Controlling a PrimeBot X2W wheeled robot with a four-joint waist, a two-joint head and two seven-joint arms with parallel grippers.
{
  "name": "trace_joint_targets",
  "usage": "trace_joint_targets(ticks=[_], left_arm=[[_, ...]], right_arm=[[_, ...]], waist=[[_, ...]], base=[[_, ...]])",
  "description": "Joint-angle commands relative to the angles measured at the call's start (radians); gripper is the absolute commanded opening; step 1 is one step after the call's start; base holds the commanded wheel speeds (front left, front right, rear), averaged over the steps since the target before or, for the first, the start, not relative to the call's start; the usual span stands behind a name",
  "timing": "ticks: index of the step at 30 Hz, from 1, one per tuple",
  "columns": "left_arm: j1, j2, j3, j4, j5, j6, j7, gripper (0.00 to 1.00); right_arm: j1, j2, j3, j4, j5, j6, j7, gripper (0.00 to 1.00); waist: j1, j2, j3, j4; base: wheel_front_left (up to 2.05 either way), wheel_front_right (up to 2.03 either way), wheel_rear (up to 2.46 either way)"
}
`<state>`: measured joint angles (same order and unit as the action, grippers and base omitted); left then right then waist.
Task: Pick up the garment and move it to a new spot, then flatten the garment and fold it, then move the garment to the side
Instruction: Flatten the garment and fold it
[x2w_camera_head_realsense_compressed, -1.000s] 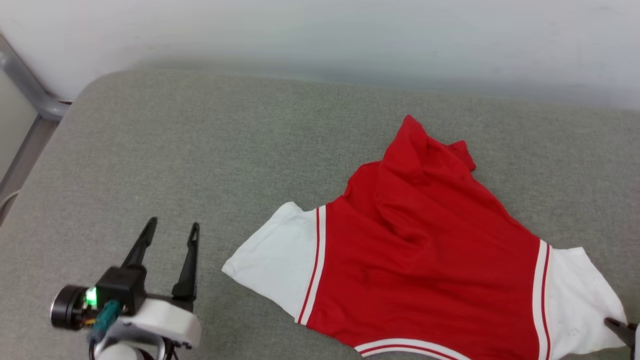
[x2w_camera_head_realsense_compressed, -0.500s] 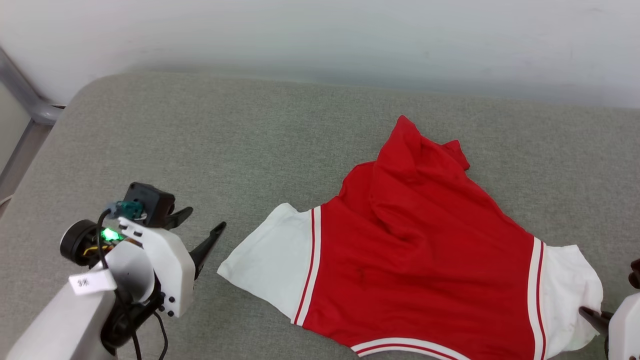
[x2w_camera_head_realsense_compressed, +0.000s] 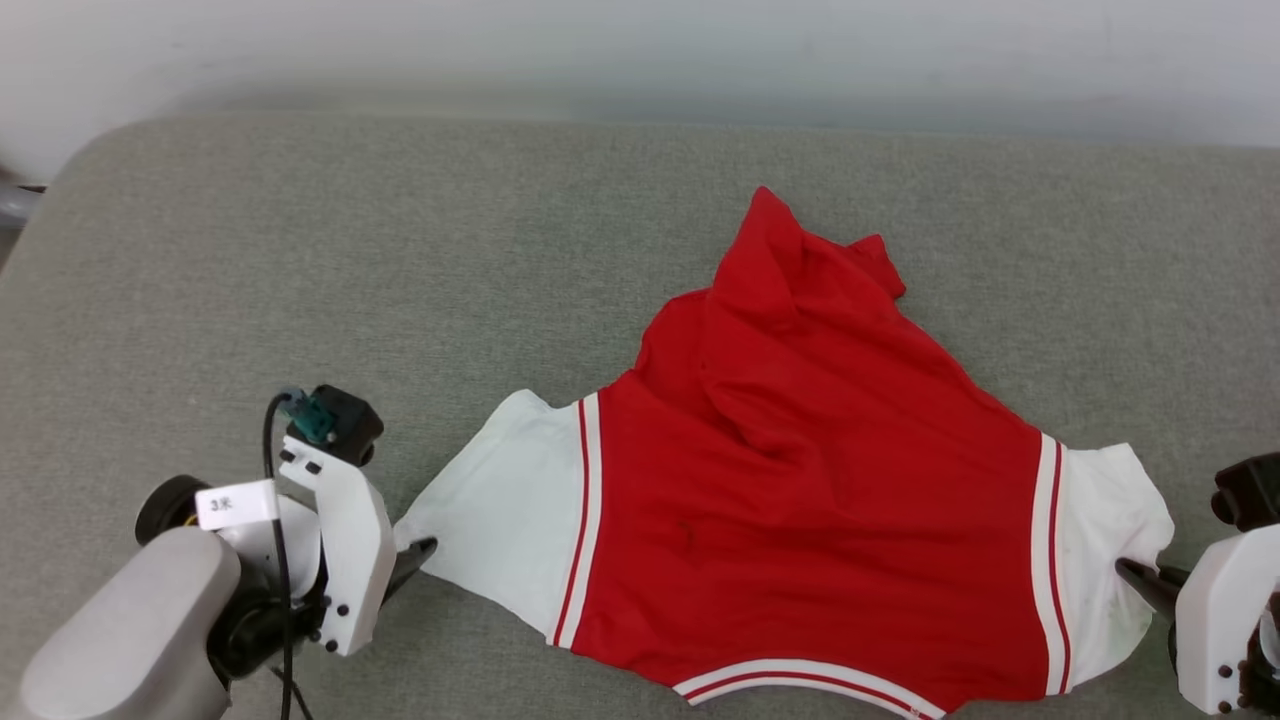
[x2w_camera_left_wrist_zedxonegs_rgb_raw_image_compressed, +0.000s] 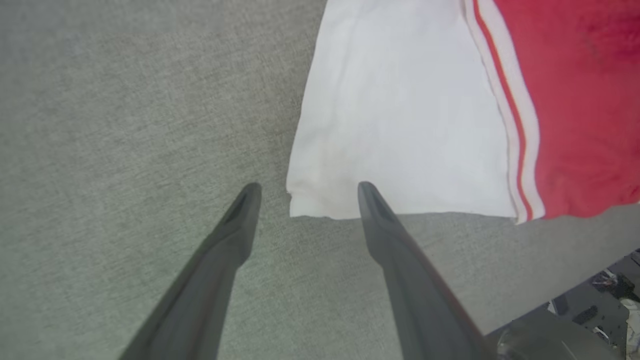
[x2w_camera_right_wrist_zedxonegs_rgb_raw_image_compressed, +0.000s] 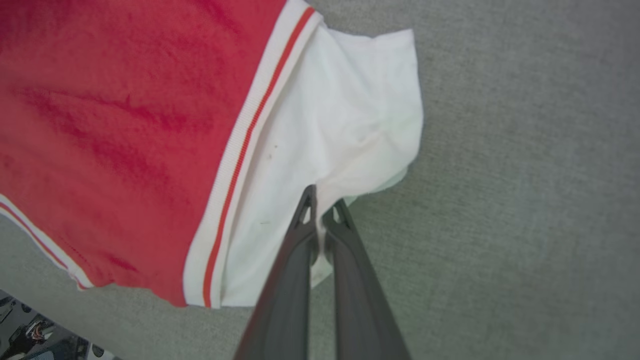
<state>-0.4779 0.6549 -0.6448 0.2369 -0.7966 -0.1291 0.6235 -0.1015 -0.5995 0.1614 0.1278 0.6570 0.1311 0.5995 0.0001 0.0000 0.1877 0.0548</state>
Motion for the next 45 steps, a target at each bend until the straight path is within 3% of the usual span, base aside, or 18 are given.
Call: trace_joint_targets(ticks=[1, 13, 14, 15, 16, 24, 33, 45], left_arm=[[-0.014, 0.002, -0.02, 0.019, -0.003, -0.001, 0.007, 1.0], [-0.037, -0.033, -0.196, 0.19, -0.071, 0.001, 0.006, 1.0], [-0.035, -0.029, -0.222, 0.193, -0.077, 0.0, 0.017, 0.69], [-0.037, -0.024, -0.236, 0.193, -0.084, 0.0, 0.014, 0.25], [-0.04, -0.021, -0.247, 0.194, -0.093, 0.0, 0.004, 0.0], [-0.086, 0.01, -0.253, 0.19, -0.163, -0.001, -0.104, 0.0], [-0.067, 0.086, -0.167, 0.04, -0.221, 0.002, -0.309, 0.0], [-0.087, 0.185, -0.017, -0.306, -0.237, 0.115, -0.429, 0.0]], right_arm=[[-0.017, 0.005, 0.007, 0.0, -0.001, -0.001, -0.003, 0.0], [-0.077, -0.006, 0.066, 0.031, 0.012, -0.001, -0.025, 0.0], [-0.08, -0.008, 0.07, 0.034, 0.014, -0.001, -0.027, 0.0], [-0.082, -0.01, 0.074, 0.037, 0.014, -0.001, -0.028, 0.0], [-0.084, -0.011, 0.079, 0.04, 0.015, -0.001, -0.03, 0.0], [-0.088, -0.028, 0.104, 0.043, 0.037, -0.001, -0.069, 0.0], [-0.043, -0.055, 0.05, -0.023, 0.062, -0.001, -0.123, 0.0], [-0.057, -0.04, -0.109, -0.232, 0.064, -0.001, -0.122, 0.0]], waist=[[-0.0001, 0.0, 0.016, -0.012], [-0.0001, 0.0, 0.058, -0.031], [-0.0001, 0.0, 0.058, -0.031], [-0.0001, 0.0, 0.057, -0.031], [-0.0001, 0.0, 0.055, -0.03], [-0.0001, 0.0, 0.003, -0.021], [-0.0001, 0.0, -0.083, -0.009], [-0.0001, 0.0, -0.147, 0.01]], base=[[0.0, 0.0, 0.0], [0.0, 0.0, 0.0], [0.0, 0.0, 0.0], [0.0, 0.0, 0.0], [0.0, 0.0, 0.0], [0.0, 0.0, 0.0], [0.0, 0.0, 0.0], [0.0, 0.0, 0.0]])
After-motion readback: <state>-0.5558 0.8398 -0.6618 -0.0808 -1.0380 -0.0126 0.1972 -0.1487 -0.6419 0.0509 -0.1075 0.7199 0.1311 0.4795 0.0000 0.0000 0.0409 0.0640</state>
